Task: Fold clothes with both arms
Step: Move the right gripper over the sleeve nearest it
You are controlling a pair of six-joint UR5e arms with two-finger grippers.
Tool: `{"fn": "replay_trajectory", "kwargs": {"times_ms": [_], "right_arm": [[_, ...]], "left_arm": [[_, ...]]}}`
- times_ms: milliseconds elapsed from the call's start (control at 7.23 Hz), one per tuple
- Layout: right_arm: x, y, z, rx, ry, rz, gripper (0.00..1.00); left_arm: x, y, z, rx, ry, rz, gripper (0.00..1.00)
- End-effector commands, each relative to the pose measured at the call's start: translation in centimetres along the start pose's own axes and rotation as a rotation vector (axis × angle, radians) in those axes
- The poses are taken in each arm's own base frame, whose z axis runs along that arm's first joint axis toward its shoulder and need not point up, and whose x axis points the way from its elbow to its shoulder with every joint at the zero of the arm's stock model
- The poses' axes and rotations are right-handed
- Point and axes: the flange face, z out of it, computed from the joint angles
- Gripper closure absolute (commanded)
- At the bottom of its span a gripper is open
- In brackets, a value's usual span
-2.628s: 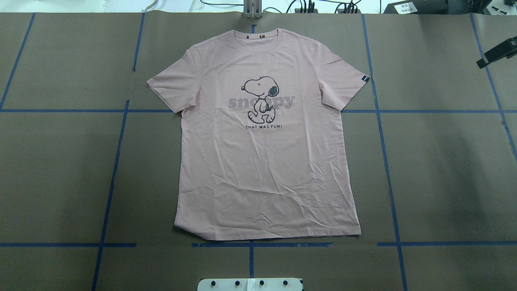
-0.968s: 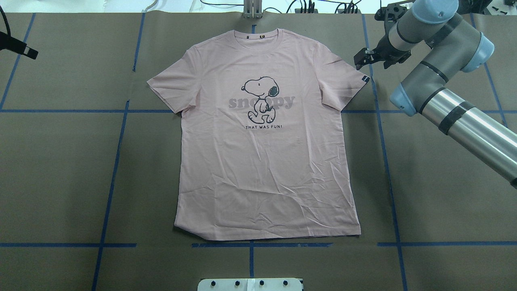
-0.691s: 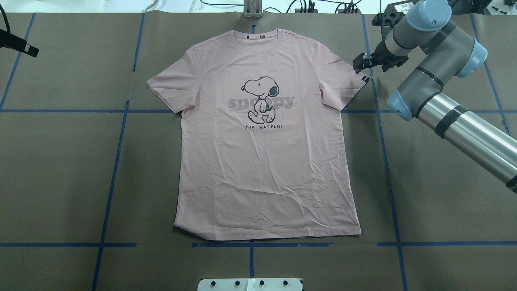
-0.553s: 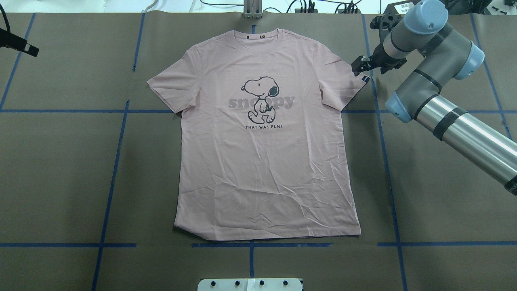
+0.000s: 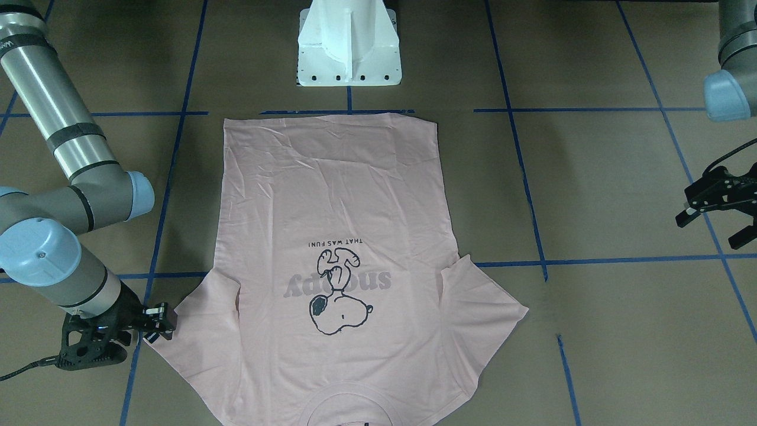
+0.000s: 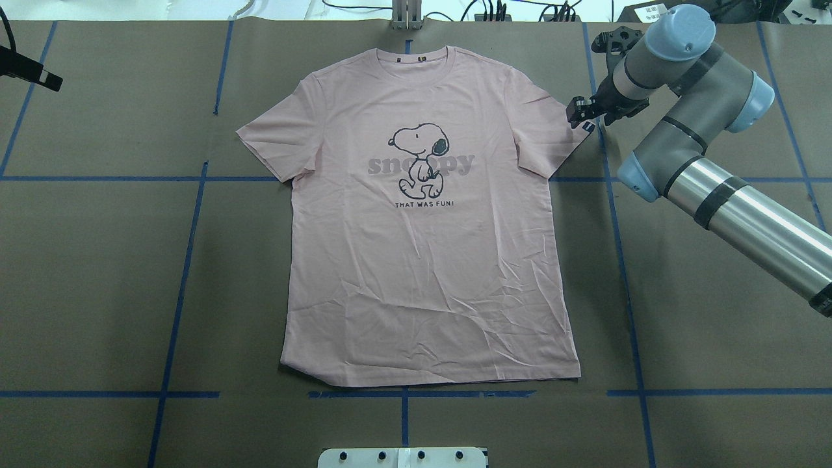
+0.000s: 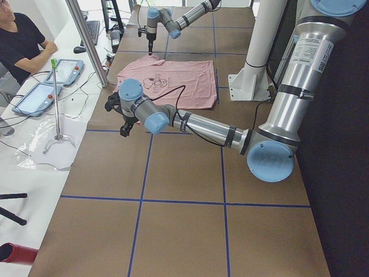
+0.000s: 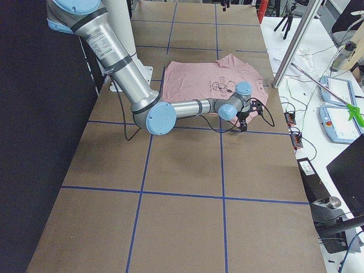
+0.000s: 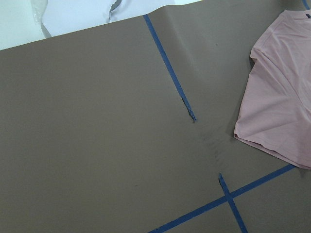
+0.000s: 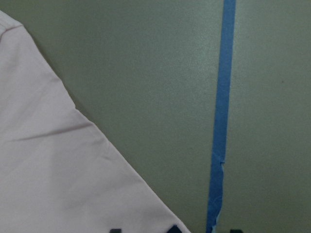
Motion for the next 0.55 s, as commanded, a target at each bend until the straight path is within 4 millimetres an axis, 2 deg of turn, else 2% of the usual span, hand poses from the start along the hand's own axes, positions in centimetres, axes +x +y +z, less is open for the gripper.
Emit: {"fn": "replay_trajectory", "kwargs": {"times_ms": [0, 138, 415], "right_arm": [[0.09, 0.05, 0.08, -0.002, 0.002, 0.000, 0.90], [0.09, 0.05, 0.08, -0.002, 0.002, -0.006, 1.00], [-0.57, -0.21, -0.36, 0.001, -0.010, -0.016, 1.00]], "left_arm": [[-0.10, 0.08, 0.06, -0.002, -0.001, -0.002, 0.00], [-0.10, 0.08, 0.06, -0.002, -0.001, -0.002, 0.00], [-0.10, 0.08, 0.06, -0.002, -0.001, -0.002, 0.00]]}}
